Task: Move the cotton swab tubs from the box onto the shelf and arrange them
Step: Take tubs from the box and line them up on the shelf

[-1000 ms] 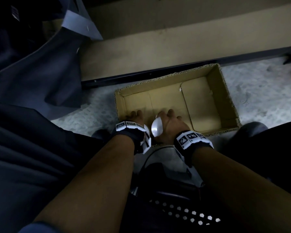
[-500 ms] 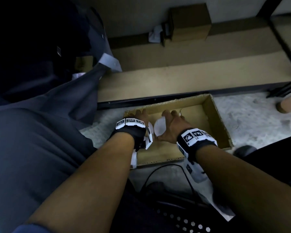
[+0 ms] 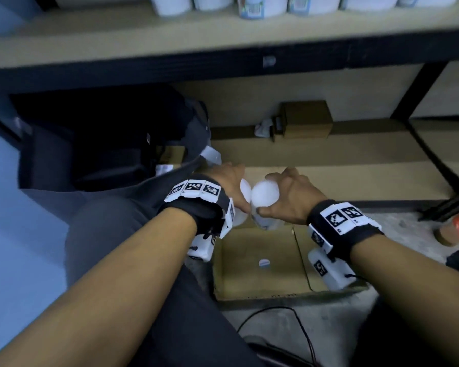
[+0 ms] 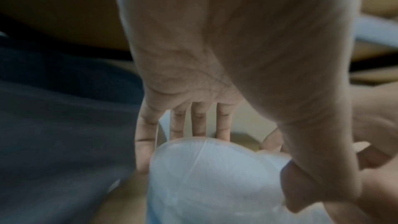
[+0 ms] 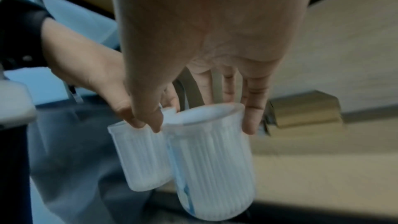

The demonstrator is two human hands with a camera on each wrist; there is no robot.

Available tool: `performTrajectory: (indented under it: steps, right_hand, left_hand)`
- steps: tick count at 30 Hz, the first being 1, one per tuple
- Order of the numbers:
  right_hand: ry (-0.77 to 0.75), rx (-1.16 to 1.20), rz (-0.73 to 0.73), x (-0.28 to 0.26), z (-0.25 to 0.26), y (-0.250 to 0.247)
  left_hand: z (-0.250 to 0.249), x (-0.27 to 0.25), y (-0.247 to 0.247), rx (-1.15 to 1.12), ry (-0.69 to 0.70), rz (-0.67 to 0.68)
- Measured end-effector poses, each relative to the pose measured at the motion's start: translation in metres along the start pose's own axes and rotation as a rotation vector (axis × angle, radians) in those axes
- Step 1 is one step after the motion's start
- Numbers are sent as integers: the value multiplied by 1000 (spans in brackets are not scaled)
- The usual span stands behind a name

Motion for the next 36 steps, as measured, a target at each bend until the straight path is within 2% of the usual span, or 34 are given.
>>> performTrajectory:
  steps: [4,10,15,23,28,36]
  right_hand:
    - [-90,34,-71,-9,20,-38]
    - [-221,51,-220,-27,55,-91]
    - [-273,25,-356,-35,82,-143]
    - [-353,53,-521,-51,120,-232]
    - [-384,74,-578,-45,140,-269]
    - [-346,39,-581,-14,162,-291]
  left_hand:
    - [6,-28,-36,-36,31,-76]
    - [23,-71,-84,-64,39,-276]
    - [34,-98,-133,-42,30,-498]
    - [28,-157,-225,-36,87,-752]
    - [37,-168,-266,-35,37,-756]
    - [55,-147,-300,22,-9,-650]
Point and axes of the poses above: each hand's wrist, its own x-axis towards the middle knuckle, its own y-axis out of the palm, z = x × y, the point moved 3 cm from there along x, towards the middle knuckle, and after that the axes turned 2 degrees about y, right-handed, at the moved point
